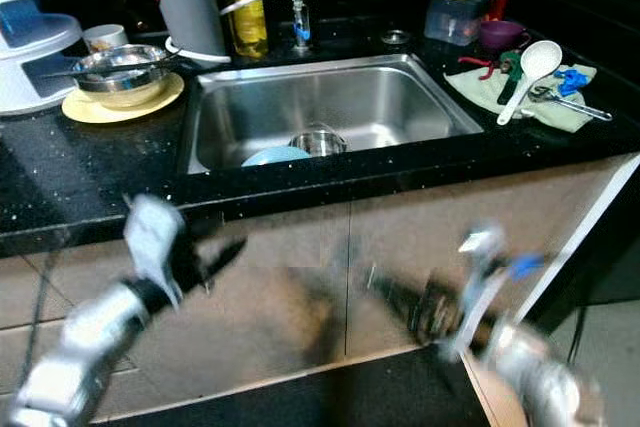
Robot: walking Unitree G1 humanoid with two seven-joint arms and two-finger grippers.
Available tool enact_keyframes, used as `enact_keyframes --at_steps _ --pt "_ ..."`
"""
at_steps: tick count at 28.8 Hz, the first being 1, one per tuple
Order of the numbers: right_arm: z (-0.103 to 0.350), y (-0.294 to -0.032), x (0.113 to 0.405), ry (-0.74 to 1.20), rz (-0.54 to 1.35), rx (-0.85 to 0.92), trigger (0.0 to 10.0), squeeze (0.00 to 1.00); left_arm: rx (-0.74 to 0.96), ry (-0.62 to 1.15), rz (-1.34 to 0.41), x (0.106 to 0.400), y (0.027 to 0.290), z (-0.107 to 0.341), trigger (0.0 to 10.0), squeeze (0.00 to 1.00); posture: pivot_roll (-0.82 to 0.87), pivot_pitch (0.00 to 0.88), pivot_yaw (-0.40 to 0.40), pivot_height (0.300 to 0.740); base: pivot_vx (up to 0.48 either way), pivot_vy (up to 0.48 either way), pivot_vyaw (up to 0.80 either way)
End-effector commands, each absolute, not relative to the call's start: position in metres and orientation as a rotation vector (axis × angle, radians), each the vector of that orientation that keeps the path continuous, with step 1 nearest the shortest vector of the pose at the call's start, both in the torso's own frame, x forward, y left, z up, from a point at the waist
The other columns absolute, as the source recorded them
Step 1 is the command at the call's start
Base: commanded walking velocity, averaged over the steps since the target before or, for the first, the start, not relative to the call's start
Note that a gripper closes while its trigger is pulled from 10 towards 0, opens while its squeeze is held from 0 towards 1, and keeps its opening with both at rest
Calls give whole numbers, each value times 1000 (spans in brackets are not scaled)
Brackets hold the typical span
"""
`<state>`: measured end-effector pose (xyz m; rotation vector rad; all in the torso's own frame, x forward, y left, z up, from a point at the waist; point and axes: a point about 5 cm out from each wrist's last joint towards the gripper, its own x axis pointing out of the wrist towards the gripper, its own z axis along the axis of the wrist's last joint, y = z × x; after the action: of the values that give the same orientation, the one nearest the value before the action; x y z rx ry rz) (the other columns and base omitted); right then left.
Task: Kitchen organization
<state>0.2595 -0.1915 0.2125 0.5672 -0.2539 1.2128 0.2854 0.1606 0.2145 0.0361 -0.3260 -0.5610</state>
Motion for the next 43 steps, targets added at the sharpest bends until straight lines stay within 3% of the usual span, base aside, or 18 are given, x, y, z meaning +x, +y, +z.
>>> enact_keyframes --at_steps 1,5,7,9,12,14,19,21,25,30,43 --pt "211 -191 258 -254 1193 625 10000 0 8 -274 -572 284 164 210 10000 0 -64 104 4 740 0 0 0" --pt "231 -185 272 -353 1092 632 10000 0 -20 -304 -486 295 169 226 10000 0 -61 99 4 740 0 0 0" --pt "241 -180 297 -343 889 583 10000 0 0 -258 -420 307 170 231 10000 0 -62 97 6 740 0 0 0" --pt "240 -186 330 -251 539 487 10000 0 90 -222 -334 319 171 236 10000 0 -65 92 7 740 0 0 0" --pt "248 -191 342 -256 391 509 10000 0 129 -203 -269 326 174 242 10000 0 -62 87 4 740 0 0 0" --pt "264 -186 344 -320 370 557 10000 0 115 -194 -190 334 179 248 10000 0 -64 87 5 740 0 0 0" --pt "280 -171 346 -362 376 480 10000 0 132 -213 -119 342 182 257 10000 0 -68 85 5 740 0 0 0" --pt "285 -152 350 -367 401 276 10000 0 198 -196 -122 347 174 257 10000 0 -70 90 6 740 0 0 0" --pt "287 -141 350 -377 414 180 10000 0 216 -200 -137 348 167 258 10000 0 -69 91 4 740 0 0 0" --pt "288 -135 349 -358 440 63 10000 0 153 -203 -149 348 166 257 10000 0 -72 93 4 740 0 0 0" --pt "285 -133 348 -354 436 6 10000 0 109 -211 -147 348 168 258 10000 0 -74 97 7 740 187 0 0"
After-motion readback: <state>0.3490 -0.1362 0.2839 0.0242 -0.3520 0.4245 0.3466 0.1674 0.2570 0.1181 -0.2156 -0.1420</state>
